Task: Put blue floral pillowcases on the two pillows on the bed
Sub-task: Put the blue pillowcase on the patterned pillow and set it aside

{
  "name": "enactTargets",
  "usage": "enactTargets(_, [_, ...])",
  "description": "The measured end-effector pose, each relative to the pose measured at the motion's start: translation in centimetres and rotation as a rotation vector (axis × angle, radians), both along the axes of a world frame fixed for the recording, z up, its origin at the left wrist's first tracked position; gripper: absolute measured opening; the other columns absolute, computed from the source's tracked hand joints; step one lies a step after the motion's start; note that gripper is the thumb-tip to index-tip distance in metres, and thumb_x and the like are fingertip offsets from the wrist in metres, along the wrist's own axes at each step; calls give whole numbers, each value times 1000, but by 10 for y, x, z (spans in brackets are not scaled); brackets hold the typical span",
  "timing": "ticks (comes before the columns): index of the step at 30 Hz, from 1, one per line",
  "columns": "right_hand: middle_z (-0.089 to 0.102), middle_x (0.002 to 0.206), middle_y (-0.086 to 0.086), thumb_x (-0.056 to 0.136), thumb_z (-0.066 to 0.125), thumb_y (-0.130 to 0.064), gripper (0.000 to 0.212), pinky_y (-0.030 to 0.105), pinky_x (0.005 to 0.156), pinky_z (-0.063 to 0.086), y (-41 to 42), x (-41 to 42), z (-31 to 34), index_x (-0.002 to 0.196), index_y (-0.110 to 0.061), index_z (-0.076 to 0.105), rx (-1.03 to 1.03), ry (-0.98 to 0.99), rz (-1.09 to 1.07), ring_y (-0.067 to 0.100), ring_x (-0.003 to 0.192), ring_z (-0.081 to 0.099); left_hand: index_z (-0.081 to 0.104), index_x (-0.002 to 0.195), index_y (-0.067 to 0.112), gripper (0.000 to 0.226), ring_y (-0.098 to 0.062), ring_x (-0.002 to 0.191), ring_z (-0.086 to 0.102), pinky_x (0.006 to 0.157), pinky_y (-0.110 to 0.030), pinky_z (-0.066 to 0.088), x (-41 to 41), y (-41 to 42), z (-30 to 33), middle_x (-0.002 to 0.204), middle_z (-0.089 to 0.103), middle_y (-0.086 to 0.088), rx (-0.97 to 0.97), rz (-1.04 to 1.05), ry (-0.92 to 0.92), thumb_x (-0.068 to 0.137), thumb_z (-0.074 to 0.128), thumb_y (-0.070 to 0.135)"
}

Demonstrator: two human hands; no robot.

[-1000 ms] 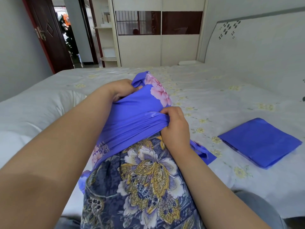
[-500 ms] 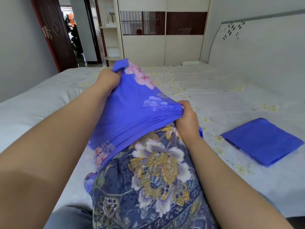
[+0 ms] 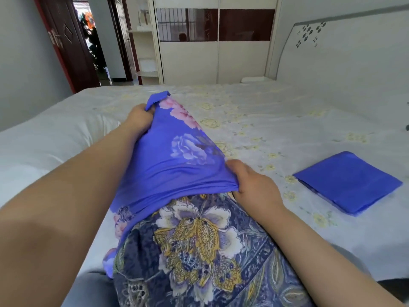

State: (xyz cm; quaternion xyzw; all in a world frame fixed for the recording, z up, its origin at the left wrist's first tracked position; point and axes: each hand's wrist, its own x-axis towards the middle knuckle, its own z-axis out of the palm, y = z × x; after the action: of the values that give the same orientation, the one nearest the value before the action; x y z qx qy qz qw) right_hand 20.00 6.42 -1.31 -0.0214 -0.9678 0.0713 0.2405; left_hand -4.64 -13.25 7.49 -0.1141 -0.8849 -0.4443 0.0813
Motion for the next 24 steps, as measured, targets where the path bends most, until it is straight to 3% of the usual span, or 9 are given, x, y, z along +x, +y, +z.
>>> enactTargets(2, [56,107,4,77,45,-20,48,23,49,35,-6,-6,7,124,-22,54,9,275,60,22,83,55,59,113,-2,36,-29,107,56,90,-34,41,1,4,-2,120,59,-20,10,-72,-44,100,41,26])
enactTargets(4, [61,105,4,72,39,-19,48,24,61,39,-19,-15,16,113,-19,64,-135,353,180,23,93,55,59,118,0,37,-24,105,55,88,-31,39,4,9,-1,125,58,-18,-6,-122,-63,100,43,28])
enactTargets(7, [69,93,6,71,39,-17,43,36,68,50,-42,-25,23,105,-21,65,-551,153,272,31,86,62,59,119,-1,37,-30,112,55,91,-32,39,2,17,4,124,58,-19,-85,-77,-9,100,43,26])
enactTargets(11, [63,71,7,72,39,-23,16,37,64,47,-38,-18,31,73,-17,54,-441,-60,329,30,73,57,62,104,-2,33,-36,104,56,86,-34,41,0,27,9,112,62,-24,-195,-16,135,99,43,25])
enactTargets(16, [47,57,1,86,44,-42,37,30,54,34,-9,-2,21,57,-20,45,-289,-298,231,23,62,48,61,93,10,19,-25,86,53,73,-28,37,1,42,-5,90,57,-11,-219,-136,155,95,51,27])
enactTargets(20, [58,76,4,93,44,-34,24,33,62,41,19,-2,8,79,-21,58,-326,-306,-3,28,80,58,52,119,19,40,-29,117,45,100,-38,38,12,17,-24,126,48,-9,-322,-51,282,88,58,43])
enactTargets(22, [61,92,9,95,41,-35,22,34,61,39,27,-5,2,98,-19,55,-235,-287,-159,31,85,58,49,125,20,55,-29,124,39,105,-41,33,36,0,-44,133,42,-8,-292,-23,355,84,55,55])
enactTargets(24, [54,113,10,95,45,-34,31,33,62,37,23,-9,1,121,-18,44,-123,-245,-248,31,95,56,47,130,20,78,-28,128,39,108,-41,32,69,-4,-66,136,44,-7,-298,-104,271,74,40,74])
